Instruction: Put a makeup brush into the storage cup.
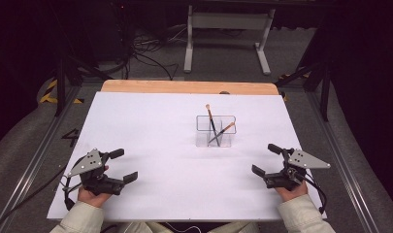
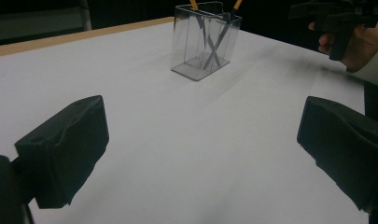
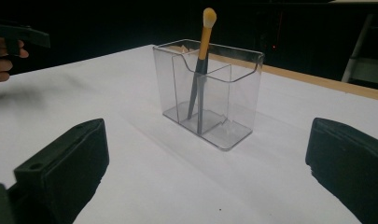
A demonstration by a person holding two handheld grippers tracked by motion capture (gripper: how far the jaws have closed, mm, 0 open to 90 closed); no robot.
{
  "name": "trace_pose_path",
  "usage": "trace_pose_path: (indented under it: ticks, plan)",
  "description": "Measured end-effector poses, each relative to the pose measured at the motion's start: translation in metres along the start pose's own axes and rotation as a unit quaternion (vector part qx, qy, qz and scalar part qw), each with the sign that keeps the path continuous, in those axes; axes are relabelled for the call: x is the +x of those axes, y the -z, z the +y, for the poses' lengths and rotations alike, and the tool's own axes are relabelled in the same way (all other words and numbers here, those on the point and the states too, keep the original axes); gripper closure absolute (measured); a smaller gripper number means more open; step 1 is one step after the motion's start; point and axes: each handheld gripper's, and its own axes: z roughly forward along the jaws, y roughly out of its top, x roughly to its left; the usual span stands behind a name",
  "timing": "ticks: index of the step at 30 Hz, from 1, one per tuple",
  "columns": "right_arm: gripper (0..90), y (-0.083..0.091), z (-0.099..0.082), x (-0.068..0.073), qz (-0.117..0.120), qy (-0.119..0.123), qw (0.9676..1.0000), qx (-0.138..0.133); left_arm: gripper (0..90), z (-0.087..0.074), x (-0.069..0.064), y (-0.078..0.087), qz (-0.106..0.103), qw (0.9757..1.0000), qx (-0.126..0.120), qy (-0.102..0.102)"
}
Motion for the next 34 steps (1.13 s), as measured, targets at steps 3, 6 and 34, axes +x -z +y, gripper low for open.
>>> trace_pose_path:
  ticks: [3,6,34]
  plan:
    - [0.0,0.0,-0.003,-0.002,-0.004,-0.002,1.0,0.003,2.8,-0.003,0.002,-0.001,0.004,1.0,0.003,0.004]
    - [0.0,0.0,-0.005,-0.003,-0.006,-0.007,1.0,-0.001,2.8,-0.005,0.003,-0.002,0.005,0.9999,0.009,0.003]
    - [0.0,-0.005,-0.013,-0.007,-0.013,-0.022,0.9996,0.015,2.8,-0.011,0.008,-0.007,0.012,0.9997,0.021,0.009]
